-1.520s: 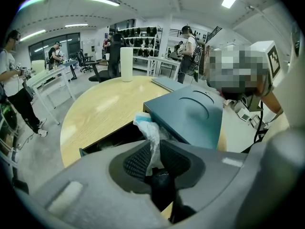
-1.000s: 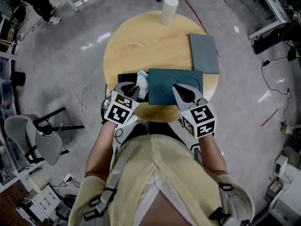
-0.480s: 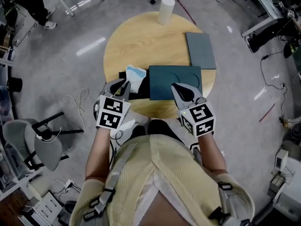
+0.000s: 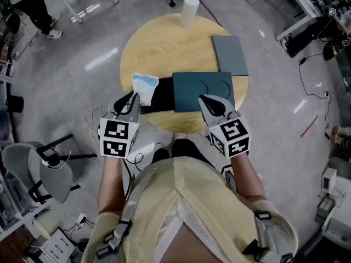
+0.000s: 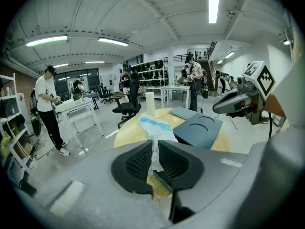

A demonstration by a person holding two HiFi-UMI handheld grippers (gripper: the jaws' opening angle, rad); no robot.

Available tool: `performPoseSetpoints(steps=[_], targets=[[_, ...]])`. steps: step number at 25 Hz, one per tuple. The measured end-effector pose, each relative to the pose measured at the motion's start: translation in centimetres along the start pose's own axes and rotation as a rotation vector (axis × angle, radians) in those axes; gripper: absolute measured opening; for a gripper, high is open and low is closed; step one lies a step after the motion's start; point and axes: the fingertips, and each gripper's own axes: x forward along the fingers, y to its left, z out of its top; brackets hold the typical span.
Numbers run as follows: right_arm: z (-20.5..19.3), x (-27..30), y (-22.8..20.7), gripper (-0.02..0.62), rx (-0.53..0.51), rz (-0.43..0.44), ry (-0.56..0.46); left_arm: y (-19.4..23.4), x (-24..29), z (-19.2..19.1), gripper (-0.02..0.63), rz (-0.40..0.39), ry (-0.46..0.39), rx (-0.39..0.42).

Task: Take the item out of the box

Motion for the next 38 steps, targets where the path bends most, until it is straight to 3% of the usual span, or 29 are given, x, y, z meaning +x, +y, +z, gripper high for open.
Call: performPoseSetpoints(steps=[17, 32, 38], targets=[[-0.3, -2.7, 2.5, 0.005, -0.025, -0.039, -0.030, -1.5, -3.7, -0.5, 0.041, -0.057, -0.092, -0.048], [0.5, -3.5, 2.8, 0.005, -0.018, -0.061, -0.066, -1.6, -5.3, -1.5, 0.041, -0.050, -0.100, -0.077], [0.6, -3.6, 2.7, 0.005, -0.011, -0.057, -0.076, -1.9, -5.4, -1.2, 0.041, -0.050, -0.098, -0.052]])
